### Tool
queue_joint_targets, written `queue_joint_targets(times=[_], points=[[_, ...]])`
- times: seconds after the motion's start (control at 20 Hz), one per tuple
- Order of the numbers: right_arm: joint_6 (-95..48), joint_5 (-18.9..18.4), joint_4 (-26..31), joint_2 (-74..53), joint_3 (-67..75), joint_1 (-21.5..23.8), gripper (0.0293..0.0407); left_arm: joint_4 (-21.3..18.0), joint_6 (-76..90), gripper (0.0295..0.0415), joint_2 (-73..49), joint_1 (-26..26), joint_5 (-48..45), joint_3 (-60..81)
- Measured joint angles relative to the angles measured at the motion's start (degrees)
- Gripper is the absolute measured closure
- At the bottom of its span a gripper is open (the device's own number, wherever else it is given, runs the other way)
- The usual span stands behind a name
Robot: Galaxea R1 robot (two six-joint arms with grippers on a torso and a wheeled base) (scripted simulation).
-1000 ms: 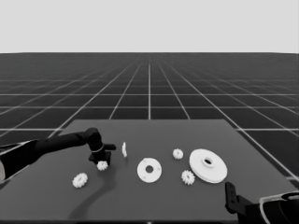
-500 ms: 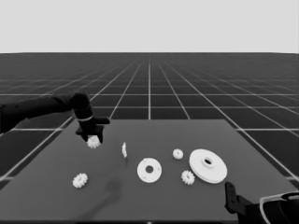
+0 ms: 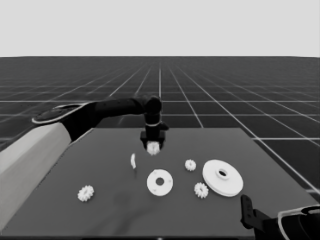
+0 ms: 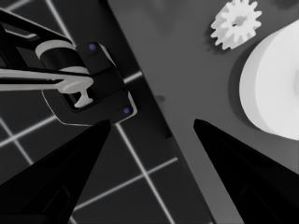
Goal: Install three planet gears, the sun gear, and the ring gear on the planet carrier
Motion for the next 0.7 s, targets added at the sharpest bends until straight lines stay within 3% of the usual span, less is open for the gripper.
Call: queue_joint_targets(times=[0.15, 0.2, 0.3, 0.4, 0.65, 0.7], points=[[0.0, 0.0, 0.0, 0.0, 0.0, 0.0, 0.0315, 0.0, 0.4, 0.0398, 0.9, 0.0, 0.0, -1.4], [0.0, 0.0, 0.0, 0.0, 0.0, 0.0, 0.0315, 7.7, 0.3, 0.0398, 0.9, 6.5, -2.7, -1.2], [0.0, 0.0, 0.0, 0.0, 0.0, 0.0, 0.0315, 14.7, 2.7, 0.0398, 2.3, 15.7, -5.7, -5.6], [0.0, 0.0, 0.0, 0.0, 0.0, 0.0, 0.0315, 16.8, 4.6, 0.0398, 3.3, 18.4, -7.2, -9.0], [0.0, 0.0, 0.0, 0.0, 0.0, 0.0, 0.0315, 17.7, 5.6, 0.0398, 4.0, 19.4, -8.0, -10.8], [0.0, 0.0, 0.0, 0.0, 0.0, 0.0, 0.0315, 17.7, 5.6, 0.0367, 4.0, 19.4, -8.0, -10.9]])
